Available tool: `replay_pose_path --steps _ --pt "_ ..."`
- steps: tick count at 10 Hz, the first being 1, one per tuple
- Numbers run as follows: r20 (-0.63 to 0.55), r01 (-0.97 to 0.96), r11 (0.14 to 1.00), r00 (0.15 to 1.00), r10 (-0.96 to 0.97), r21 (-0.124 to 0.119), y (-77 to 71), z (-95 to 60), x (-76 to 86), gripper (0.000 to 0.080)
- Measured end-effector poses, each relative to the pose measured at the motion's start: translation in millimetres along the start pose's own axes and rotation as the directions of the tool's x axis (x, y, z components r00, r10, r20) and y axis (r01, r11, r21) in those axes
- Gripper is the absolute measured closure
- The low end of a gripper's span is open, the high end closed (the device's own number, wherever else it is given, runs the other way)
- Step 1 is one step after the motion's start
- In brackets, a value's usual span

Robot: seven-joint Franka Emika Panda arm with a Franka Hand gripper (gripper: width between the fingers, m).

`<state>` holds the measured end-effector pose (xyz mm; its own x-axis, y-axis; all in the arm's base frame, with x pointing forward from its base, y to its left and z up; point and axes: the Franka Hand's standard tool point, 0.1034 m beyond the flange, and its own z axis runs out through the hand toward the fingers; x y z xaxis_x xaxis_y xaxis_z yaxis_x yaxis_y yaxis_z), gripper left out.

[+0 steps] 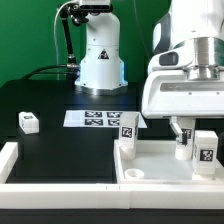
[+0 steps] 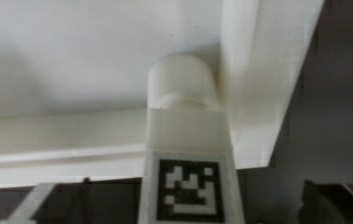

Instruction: Assemble square table

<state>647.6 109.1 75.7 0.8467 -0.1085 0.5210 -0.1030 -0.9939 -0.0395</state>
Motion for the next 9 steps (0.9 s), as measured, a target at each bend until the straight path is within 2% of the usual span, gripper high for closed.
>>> replay_pose_path --steps 3,8,9 --pt "0.0 0.0 1.0 1.0 0.0 0.0 0.0 0.0 0.0 0.0151" --pt "0.0 0.0 1.0 1.0 0.0 0.0 0.0 0.1 -0.1 0.0151" --pt "0.033 -0.002 1.0 0.999 0.002 -0.002 0.3 1.0 -2.5 0.0151"
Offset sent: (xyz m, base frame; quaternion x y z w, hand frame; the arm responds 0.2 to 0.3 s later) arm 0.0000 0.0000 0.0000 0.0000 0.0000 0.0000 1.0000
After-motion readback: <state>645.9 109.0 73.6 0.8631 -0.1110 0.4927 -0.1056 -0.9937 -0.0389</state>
